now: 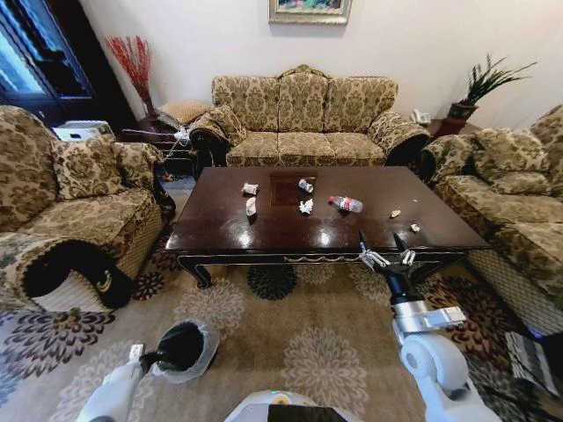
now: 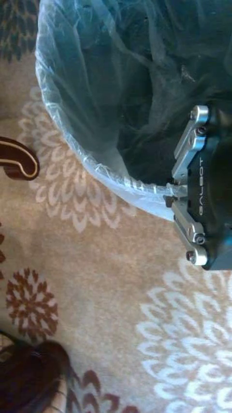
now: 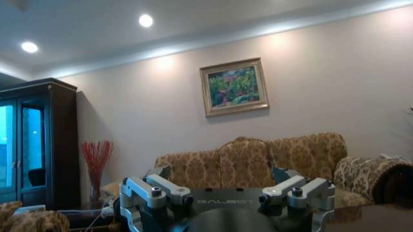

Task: Move to the front of the table and place the trash on the table into the trash bin.

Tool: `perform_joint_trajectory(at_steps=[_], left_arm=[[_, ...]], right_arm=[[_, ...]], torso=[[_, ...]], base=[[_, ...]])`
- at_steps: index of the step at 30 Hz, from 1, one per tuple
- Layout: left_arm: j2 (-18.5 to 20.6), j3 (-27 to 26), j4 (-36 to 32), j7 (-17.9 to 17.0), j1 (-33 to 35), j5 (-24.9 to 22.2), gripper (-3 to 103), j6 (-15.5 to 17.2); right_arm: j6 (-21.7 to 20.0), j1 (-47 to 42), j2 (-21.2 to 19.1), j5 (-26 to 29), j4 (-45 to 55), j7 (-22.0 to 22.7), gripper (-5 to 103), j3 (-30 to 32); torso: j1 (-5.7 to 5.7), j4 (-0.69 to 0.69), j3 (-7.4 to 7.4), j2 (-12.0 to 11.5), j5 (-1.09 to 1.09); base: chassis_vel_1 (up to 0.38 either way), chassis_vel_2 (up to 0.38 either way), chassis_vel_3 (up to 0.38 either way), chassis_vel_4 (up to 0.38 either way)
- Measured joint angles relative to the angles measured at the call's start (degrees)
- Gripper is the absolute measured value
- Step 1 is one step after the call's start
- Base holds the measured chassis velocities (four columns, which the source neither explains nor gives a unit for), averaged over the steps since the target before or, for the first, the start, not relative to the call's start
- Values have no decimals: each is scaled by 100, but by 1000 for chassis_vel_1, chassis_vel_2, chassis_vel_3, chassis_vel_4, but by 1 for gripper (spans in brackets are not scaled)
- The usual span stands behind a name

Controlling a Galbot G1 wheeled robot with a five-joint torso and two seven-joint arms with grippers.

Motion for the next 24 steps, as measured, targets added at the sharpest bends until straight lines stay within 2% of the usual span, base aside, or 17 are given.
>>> perform_joint_trajectory(at_steps=[2, 6, 8, 10, 11, 14, 15, 16, 17, 19, 21, 22, 23, 24], left_arm=[[5, -5, -78, 5, 101, -107, 0, -29], [-32, -69, -665, -76, 636, -581, 0, -146], [-49, -122, -1558, -305, 1263, -1260, 0, -32], [-41, -217, -2335, -609, 1755, -1733, 0, 78], [-41, -217, -2335, -609, 1755, -1733, 0, 78], [-132, -378, -3604, -1221, 2479, -2193, 0, 159], [-218, -433, -3966, -1381, 2691, -2273, 0, 176], [-327, -501, -4398, -1542, 2962, -2374, 0, 193], [-327, -501, -4398, -1542, 2962, -2374, 0, 193], [-480, -713, -5109, -1705, 3410, -2504, 0, 202], [-682, -1061, -6117, -1893, 4007, -2646, 0, 92], [-682, -1061, -6117, -1893, 4007, -2646, 0, 92], [-832, -1206, -6577, -1974, 4218, -2676, 0, 19], [-885, -1248, -6724, -1996, 4282, -2682, 0, -1]], right_arm=[[1, 1, 10, 7, 2, 0, 100, 0], [25, -25, 80, 30, 42, -16, 100, 6], [52, -57, 93, 64, 59, -37, 100, 12], [92, -49, 110, 77, 28, -71, 100, 11], [92, -49, 110, 77, 28, -71, 100, 11], [157, 17, 242, 98, -76, -158, 100, -22], [187, 47, 295, 98, -121, -186, 100, -40], [220, 86, 362, 97, -184, -214, 100, -66], [220, 86, 362, 97, -184, -214, 100, -66], [247, 136, 443, 113, -248, -247, 100, -91], [284, 185, 470, 112, -350, -215, 100, -94], [284, 185, 470, 112, -350, -215, 100, -94], [300, 223, 472, 54, -457, -165, 100, -81], [312, 236, 473, 37, -495, -152, 100, -79]], torso=[[0, 0, 0, 0, 1], [0, 0, 1, 0, 6], [0, 3, 2, 0, 6], [0, 3, 1, 0, 5], [0, 3, 1, 0, 5], [0, 1, 0, 0, 21], [0, -1, 0, 0, 18], [0, 0, 0, 0, 4], [0, 0, 0, 0, 4], [0, 1, 1, 0, 4], [0, 4, 0, 0, 22], [0, 4, 0, 0, 22], [-1, 4, 0, 0, 14], [0, 4, 0, 0, 12]], base=[[0, 0, 0, 0], [0, 0, 0, 0], [0, 0, 0, 0], [0, 0, 0, 0], [0, 0, 0, 0], [0, 0, 0, 0], [0, 0, 0, 0], [0, 0, 0, 0], [0, 0, 0, 0], [0, 0, 0, 0], [0, 0, 0, 0], [0, 0, 0, 0], [0, 0, 0, 0], [0, 0, 0, 0]])
